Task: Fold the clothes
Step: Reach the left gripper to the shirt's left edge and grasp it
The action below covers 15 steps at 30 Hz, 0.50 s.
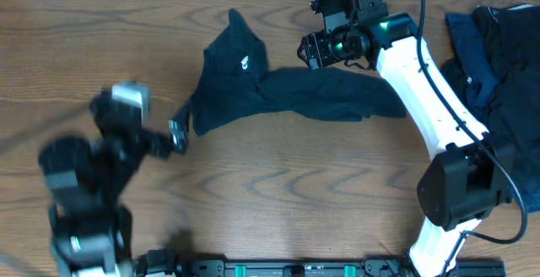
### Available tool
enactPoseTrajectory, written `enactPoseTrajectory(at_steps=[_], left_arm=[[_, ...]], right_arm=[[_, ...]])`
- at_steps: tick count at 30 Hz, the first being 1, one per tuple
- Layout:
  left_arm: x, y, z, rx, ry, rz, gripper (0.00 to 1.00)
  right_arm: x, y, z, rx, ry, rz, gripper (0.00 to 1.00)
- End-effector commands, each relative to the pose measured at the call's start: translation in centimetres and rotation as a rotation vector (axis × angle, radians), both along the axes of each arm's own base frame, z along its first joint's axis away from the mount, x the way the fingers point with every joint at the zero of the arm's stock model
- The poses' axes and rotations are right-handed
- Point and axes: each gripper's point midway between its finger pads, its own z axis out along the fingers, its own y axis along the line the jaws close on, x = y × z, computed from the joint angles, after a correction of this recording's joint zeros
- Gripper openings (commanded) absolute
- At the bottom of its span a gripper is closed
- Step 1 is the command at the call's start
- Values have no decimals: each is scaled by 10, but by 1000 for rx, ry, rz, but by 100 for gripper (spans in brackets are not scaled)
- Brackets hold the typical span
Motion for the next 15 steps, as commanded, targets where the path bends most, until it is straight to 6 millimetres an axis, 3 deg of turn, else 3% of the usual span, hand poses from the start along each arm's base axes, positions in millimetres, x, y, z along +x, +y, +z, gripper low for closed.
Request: enactPoseTrajectory(at_steps=[1,5,10,15], left_arm=[[27,-9,-16,-4,150,-70,98],[60,-25,-70,-17,393,-137,98],[87,-35,-136,-32,569,-168,98],[108,-35,-174,-45,627,-170,98]], right_arm=[[2,3,-19,-13,28,16,70],[7,7,-24,-10,17,21,70],[6,14,-27,-11,19,34,70],[2,21,-27,-11,20,49,70]])
